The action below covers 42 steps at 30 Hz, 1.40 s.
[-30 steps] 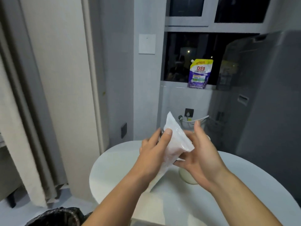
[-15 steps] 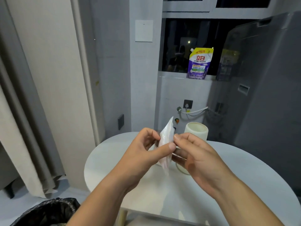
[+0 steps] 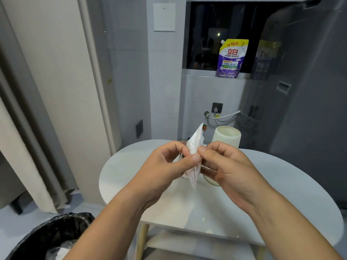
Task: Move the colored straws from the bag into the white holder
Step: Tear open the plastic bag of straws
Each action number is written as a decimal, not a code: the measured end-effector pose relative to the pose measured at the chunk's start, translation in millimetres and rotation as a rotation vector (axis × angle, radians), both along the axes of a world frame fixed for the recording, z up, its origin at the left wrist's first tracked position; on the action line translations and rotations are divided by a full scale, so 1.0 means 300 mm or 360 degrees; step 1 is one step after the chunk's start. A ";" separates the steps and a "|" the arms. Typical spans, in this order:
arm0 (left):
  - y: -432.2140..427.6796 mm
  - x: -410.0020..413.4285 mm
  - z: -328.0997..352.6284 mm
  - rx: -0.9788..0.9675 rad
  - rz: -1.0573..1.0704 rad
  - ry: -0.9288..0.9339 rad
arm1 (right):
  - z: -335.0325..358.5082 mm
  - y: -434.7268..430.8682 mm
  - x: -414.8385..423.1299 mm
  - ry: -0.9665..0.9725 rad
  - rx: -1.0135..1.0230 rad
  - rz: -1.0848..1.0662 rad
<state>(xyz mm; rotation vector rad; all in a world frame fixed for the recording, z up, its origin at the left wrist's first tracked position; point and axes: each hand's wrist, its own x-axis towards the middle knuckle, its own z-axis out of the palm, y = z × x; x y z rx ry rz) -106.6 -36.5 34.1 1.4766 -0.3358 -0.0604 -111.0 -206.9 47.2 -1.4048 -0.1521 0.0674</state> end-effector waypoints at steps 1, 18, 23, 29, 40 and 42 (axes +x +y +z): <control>0.000 -0.001 0.001 -0.0010 -0.0003 0.0004 | -0.001 0.001 -0.001 -0.0005 -0.0003 -0.0011; -0.030 -0.003 -0.018 -0.0071 0.0120 0.0077 | -0.034 0.002 0.002 -0.0198 -0.0324 -0.0178; -0.041 -0.013 -0.009 -0.0072 0.0191 0.0084 | -0.049 0.021 0.002 -0.0307 -0.0419 -0.0270; -0.063 -0.019 -0.010 -0.0096 0.0338 0.0096 | -0.062 0.044 0.005 -0.0377 -0.0434 -0.0341; -0.024 0.008 -0.027 -0.0128 0.0573 0.0119 | -0.081 0.006 0.026 -0.0303 -0.0480 -0.0502; -0.037 0.002 -0.035 -0.0085 0.0596 0.0037 | -0.087 0.009 0.025 -0.0315 -0.0519 -0.0515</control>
